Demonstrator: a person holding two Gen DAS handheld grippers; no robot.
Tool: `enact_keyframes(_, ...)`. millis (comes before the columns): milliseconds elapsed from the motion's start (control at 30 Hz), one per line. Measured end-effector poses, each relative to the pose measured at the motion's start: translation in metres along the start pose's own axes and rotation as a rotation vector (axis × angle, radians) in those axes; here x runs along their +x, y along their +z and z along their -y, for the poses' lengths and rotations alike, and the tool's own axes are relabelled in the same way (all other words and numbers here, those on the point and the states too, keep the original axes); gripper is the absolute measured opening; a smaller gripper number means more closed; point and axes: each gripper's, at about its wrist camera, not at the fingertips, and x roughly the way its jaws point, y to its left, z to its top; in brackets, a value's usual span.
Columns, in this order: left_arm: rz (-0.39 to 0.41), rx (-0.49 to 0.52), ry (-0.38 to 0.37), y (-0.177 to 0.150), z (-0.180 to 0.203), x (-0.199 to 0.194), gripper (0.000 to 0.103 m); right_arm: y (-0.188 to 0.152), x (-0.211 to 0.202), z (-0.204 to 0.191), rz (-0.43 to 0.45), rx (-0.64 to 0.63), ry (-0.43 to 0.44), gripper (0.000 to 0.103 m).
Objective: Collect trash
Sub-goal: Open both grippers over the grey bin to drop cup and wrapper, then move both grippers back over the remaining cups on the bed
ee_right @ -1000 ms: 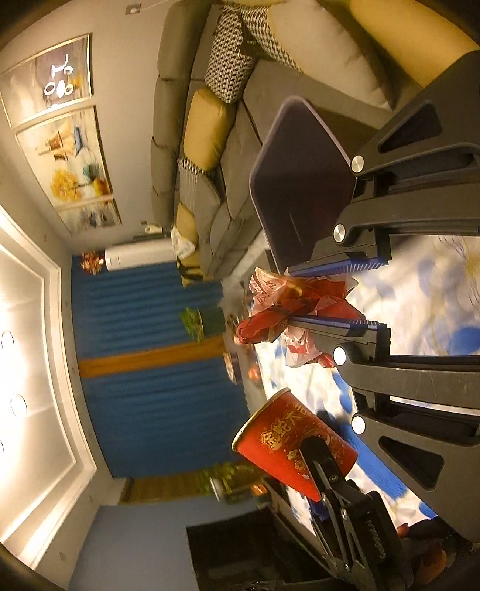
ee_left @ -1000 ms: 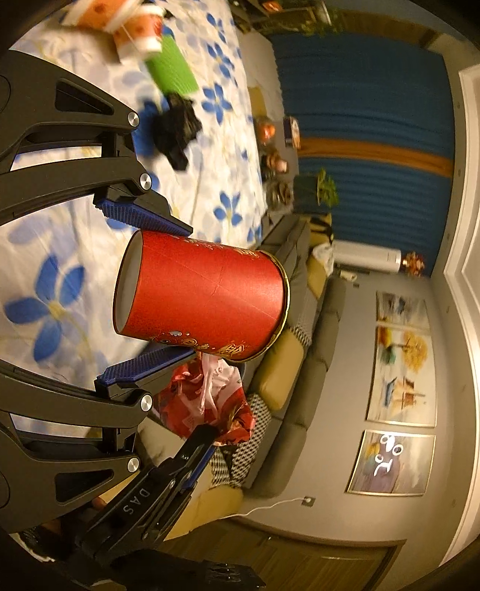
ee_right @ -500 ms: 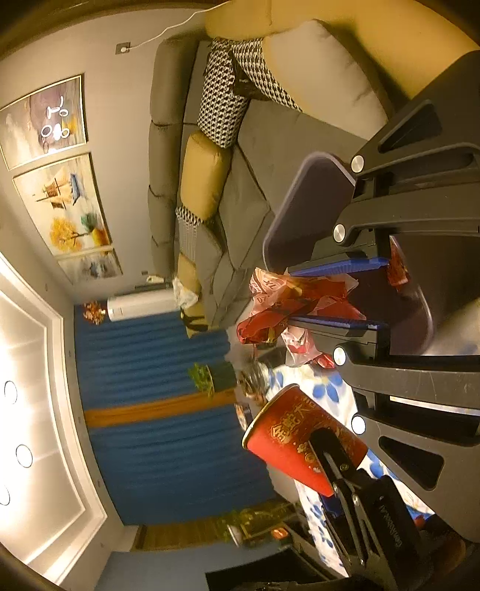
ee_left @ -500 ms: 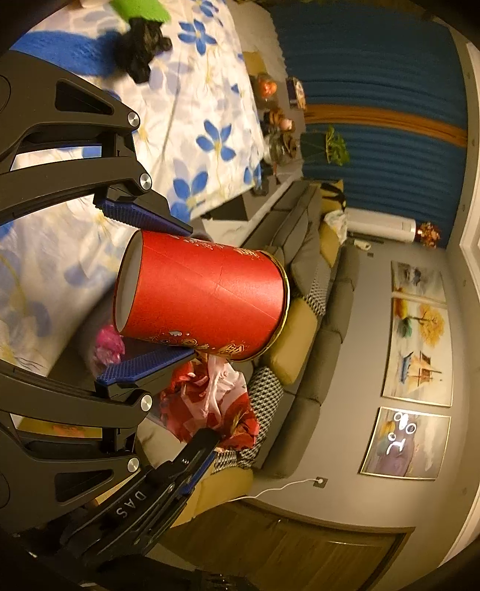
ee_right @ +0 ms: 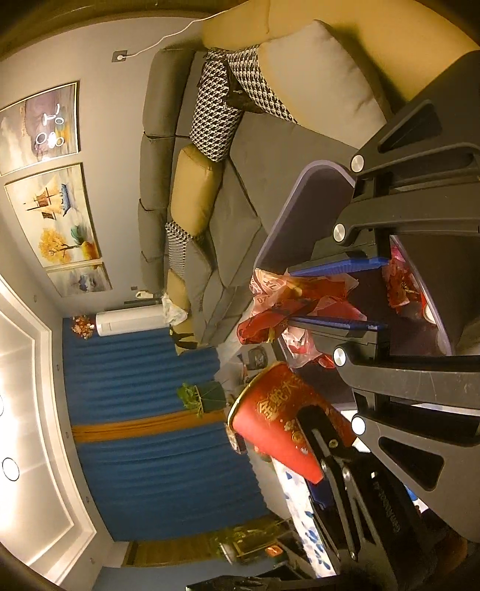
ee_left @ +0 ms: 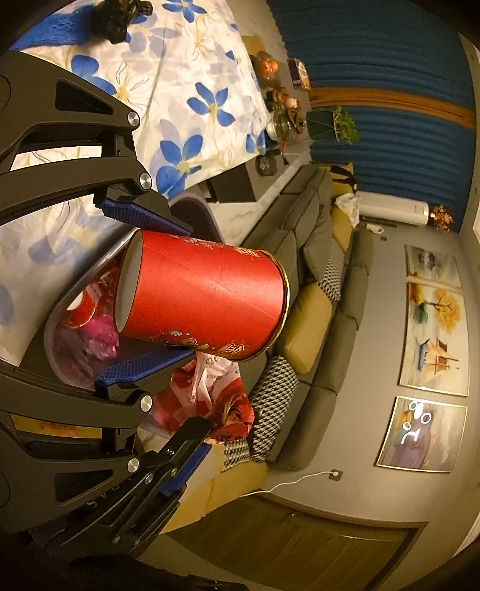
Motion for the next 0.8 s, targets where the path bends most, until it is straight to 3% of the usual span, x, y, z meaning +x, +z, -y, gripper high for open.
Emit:
enact_keyframes(300, -0.037, -0.01, -0.027, -0.003, 0.002, 0.018, 0.06, 0.002, 0.008, 0.005, -0.019, 0.008, -0.019, 0.024)
enact_keyframes(500, -0.048, -0.013, -0.045, -0.005, 0.002, 0.023, 0.063, 0.003, 0.015, 0.009, -0.031, 0.039, 0.014, 0.027)
enact_keyframes(633, -0.049, -0.034, -0.048, -0.008, -0.005, 0.021, 0.078, 0.004, 0.014, 0.013, -0.021, 0.055, 0.027, 0.047)
enact_keyframes(800, -0.025, -0.07, 0.011, -0.015, -0.022, 0.005, 0.084, 0.006, 0.0, 0.02, 0.003, 0.077, 0.021, 0.057)
